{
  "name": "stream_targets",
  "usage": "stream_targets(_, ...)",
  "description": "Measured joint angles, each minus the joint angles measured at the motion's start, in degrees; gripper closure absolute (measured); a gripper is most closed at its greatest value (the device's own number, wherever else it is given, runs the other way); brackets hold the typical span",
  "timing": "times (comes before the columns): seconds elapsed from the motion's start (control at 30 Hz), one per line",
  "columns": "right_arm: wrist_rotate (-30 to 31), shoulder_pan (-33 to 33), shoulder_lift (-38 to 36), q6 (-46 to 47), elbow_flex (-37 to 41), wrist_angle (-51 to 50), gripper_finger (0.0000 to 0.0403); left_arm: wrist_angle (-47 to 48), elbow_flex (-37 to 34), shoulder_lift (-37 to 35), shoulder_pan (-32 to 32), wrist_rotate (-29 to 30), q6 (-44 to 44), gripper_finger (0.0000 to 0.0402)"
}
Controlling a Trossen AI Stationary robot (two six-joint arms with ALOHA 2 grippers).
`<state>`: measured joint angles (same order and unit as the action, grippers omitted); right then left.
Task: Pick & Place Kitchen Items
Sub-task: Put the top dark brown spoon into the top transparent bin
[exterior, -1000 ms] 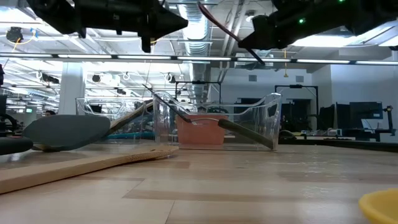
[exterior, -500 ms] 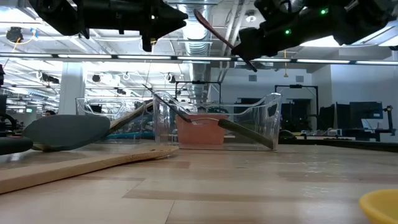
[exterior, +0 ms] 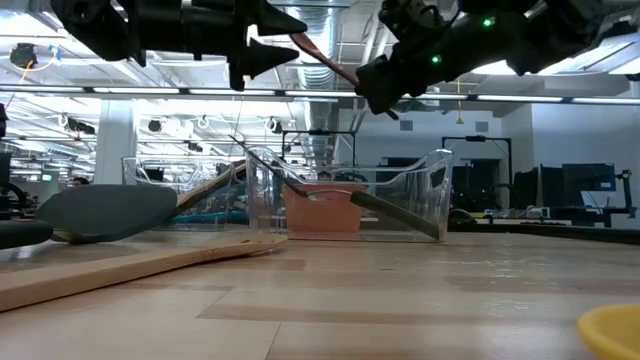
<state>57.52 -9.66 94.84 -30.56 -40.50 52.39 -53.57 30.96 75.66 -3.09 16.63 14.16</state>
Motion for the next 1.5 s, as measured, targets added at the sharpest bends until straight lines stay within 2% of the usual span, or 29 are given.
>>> stream_targets(0.2, -0.3, -0.8, 2.1, -1.5, -2.0, 0.1, 0.0375, -0.6, 2.8, 5.0, 0.0, 1.1, 0.2, 0.0158)
stream_targets(0.47, 0.9, -0.9, 2.2, -1.6, -2.2, -0.9, 0.0375, -2.4, 7.9, 10.3, -1.8, 1.9, -0.4, 0.0165)
stream_targets(0.67, 1.0, -0.9, 2.2, -2.4, -2.2, -1.3, 0.0375, -2.3, 8.0, 10.4, -2.5, 1.9, -0.2, 0.0212)
stream_targets(1.13, 0.9, -0.8, 2.2, -2.7, -2.1, -1.2, 0.0375, -2.5, 8.0, 10.4, -2.4, 1.4, -0.5, 0.0388)
stream_targets(1.3, 1.0, -0.8, 2.2, -2.7, -2.1, -1.2, 0.0369, -2.5, 8.0, 10.4, -2.4, 1.1, -2.5, 0.0393)
stream_targets(1.5, 1.9, -1.9, 1.9, -0.8, -2.1, -1.8, 0.029, -1.5, 7.9, 10.2, -2.6, 1.2, -5.0, 0.0396)
